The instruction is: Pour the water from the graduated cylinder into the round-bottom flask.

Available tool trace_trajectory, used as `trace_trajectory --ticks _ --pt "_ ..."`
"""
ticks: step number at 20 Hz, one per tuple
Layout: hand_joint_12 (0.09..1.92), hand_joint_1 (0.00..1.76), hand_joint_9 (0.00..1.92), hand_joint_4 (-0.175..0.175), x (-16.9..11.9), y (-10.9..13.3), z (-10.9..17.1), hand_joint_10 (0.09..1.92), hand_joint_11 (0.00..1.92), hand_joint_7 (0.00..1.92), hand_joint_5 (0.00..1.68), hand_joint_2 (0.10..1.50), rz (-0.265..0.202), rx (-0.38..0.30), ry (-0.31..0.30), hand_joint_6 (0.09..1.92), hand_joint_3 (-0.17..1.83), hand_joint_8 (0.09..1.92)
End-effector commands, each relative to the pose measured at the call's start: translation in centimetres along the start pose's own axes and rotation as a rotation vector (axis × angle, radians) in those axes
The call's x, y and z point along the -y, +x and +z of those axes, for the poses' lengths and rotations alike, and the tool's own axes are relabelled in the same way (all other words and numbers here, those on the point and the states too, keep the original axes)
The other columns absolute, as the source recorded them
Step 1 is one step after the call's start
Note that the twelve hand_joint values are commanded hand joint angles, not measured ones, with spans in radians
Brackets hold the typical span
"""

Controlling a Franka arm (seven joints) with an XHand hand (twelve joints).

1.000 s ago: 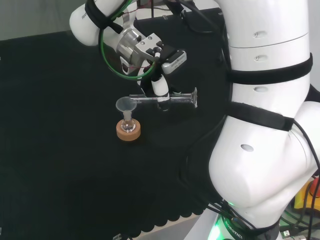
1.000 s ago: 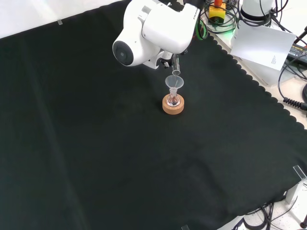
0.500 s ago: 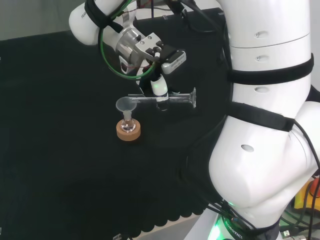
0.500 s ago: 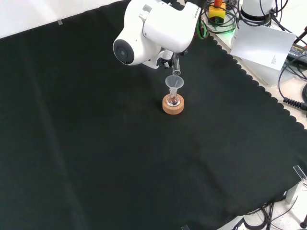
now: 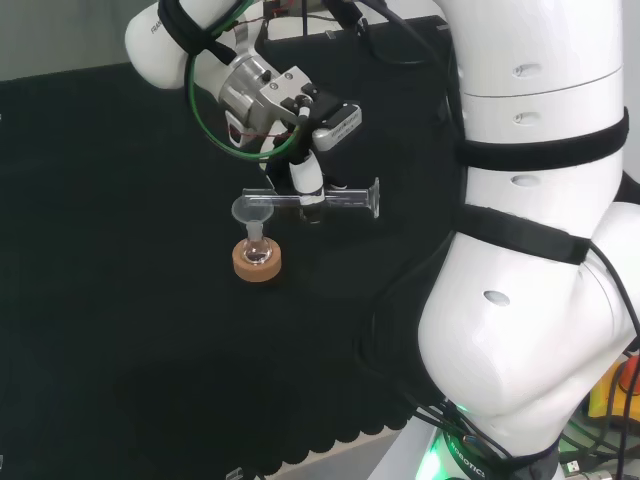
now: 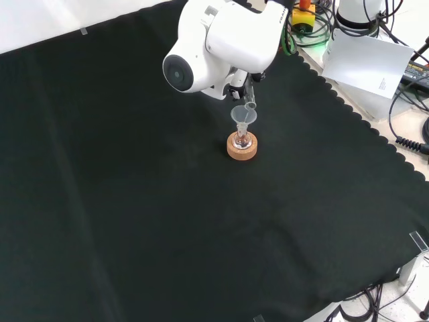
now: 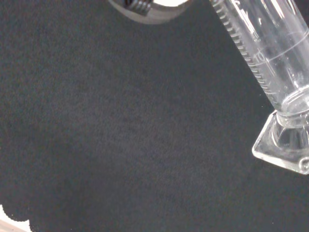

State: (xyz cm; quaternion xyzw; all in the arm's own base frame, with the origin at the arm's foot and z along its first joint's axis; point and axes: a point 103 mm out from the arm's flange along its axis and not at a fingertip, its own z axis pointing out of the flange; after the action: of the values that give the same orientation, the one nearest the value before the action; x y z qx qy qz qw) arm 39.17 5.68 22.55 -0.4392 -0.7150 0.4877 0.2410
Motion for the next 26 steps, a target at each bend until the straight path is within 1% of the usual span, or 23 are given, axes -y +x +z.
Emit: trace_trajectory --ticks 1,4,13,19,26 --pt "0.66 1.27 1.57 -0.175 0.2 -0.4 0.2 0.09 1.39 1.09 1.05 1.07 -0.006 -0.002 -0.012 0.88 0.0 0.86" --pt "0.66 1.27 1.57 -0.175 0.1 -0.3 0.1 0.09 1.39 1.09 1.05 1.07 -0.012 -0.002 -0.023 0.88 0.0 0.86" --pt "0.66 1.27 1.57 -0.175 0.9 -0.4 0.0 0.09 1.39 1.09 1.05 1.07 -0.059 -0.016 -0.181 0.88 0.0 0.86" --pt "0.66 1.27 1.57 -0.175 1.1 -1.2 0.6 0.09 1.39 1.09 1.05 1.07 -0.086 -0.04 -0.253 0.88 0.0 0.86" --pt "0.66 1.27 1.58 -0.175 1.1 -2.0 1.1 0.09 1.39 1.09 1.05 1.07 -0.106 -0.056 -0.286 0.88 0.0 0.86"
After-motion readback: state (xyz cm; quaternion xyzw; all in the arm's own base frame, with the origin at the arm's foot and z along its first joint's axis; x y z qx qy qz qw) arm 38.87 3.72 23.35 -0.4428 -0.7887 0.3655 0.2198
